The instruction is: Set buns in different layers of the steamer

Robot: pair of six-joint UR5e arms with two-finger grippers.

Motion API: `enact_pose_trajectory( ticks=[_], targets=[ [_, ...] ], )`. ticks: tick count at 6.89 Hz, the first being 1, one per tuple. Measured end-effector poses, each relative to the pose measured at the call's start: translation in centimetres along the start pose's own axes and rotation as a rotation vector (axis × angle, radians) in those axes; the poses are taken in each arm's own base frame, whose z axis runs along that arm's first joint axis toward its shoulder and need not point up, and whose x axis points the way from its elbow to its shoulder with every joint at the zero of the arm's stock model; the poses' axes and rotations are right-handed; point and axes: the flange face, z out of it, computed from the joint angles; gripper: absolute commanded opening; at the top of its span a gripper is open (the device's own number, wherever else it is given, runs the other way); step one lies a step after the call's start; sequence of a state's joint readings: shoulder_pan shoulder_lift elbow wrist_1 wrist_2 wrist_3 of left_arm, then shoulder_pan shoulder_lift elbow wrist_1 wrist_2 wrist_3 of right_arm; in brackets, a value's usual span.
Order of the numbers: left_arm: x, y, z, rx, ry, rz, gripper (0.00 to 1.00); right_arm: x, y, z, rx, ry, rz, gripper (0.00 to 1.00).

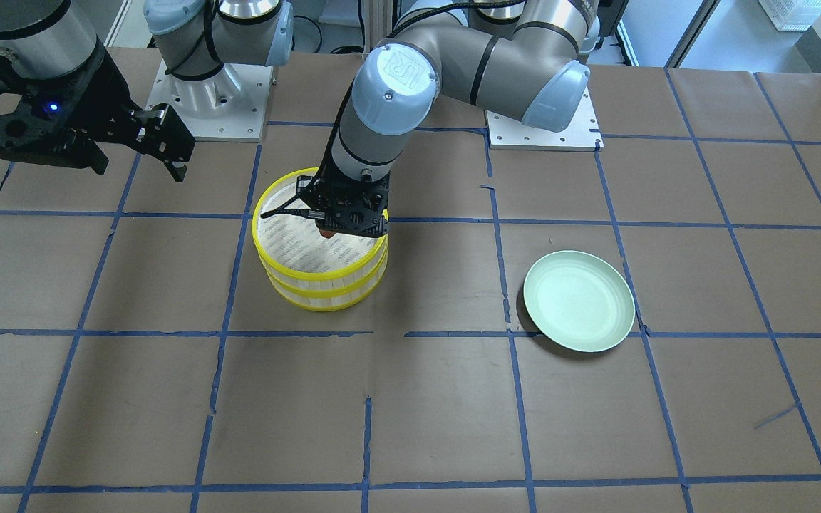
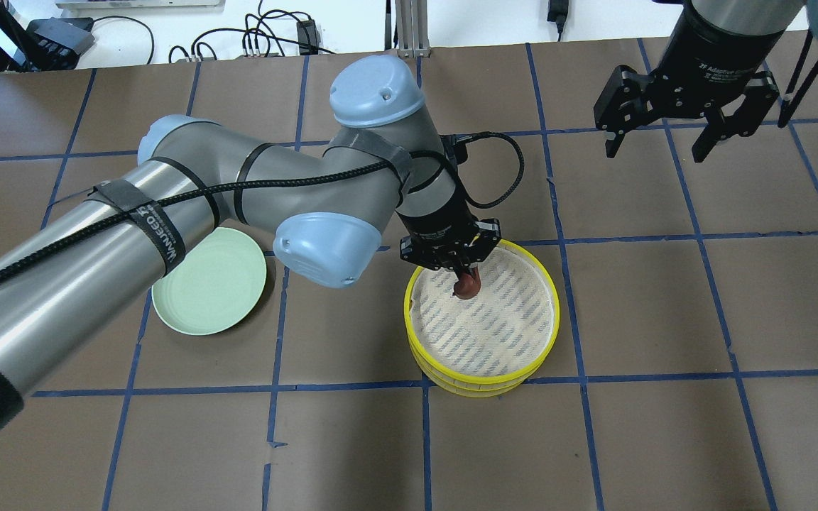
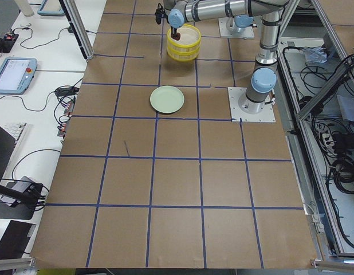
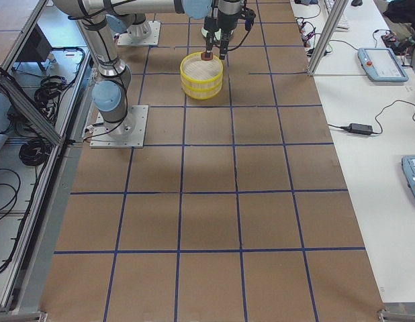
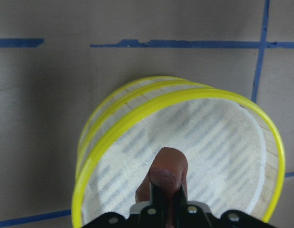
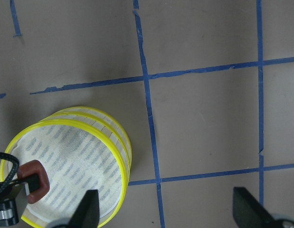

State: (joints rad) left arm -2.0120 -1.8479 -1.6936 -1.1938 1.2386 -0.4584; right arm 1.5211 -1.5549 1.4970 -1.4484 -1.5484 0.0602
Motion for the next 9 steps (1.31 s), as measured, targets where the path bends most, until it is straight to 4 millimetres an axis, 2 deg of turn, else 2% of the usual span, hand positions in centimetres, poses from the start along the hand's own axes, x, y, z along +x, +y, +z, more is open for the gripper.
enact_pose_trajectory(
  ticks=[1,3,4,5,6,7,8,9],
  targets=[
    [0.3,0.5,0.7,-0.013,-0.005,-0.005,1.00,0.0,0.1,0.0,-0.003,-0.001,-0.001,1.00],
    [0.3,0.7,0.4,-0.010,-0.041,-0.003,1.00,0.0,0.1,0.0,-0.004,0.004,-0.001,1.00],
    [-0.2,0.4,-1.0,0.028,-0.096,-0.002,1.00,0.1,0.1,0.0,-0.003,0.006,0.000,1.00],
    [-1.6,-0.4,-3.5,0.074,-0.149,-0.017,1.00,0.1,0.1,0.0,-0.002,0.006,0.000,1.00],
    [-4.6,-1.3,-7.3,0.108,-0.194,-0.049,1.00,0.1,0.1,0.0,-0.002,0.004,0.001,1.00],
    [-8.6,-1.6,-12.0,0.135,-0.211,-0.062,1.00,0.1,0.1,0.0,-0.003,0.004,0.001,1.00],
    [-12.3,-1.4,-16.3,0.157,-0.222,-0.051,1.00,0.1,0.1,0.1,-0.003,0.005,0.001,1.00],
    [-15.2,-1.2,-19.6,0.182,-0.248,-0.017,1.00,0.1,0.1,0.1,-0.004,0.007,0.000,1.00]
  ],
)
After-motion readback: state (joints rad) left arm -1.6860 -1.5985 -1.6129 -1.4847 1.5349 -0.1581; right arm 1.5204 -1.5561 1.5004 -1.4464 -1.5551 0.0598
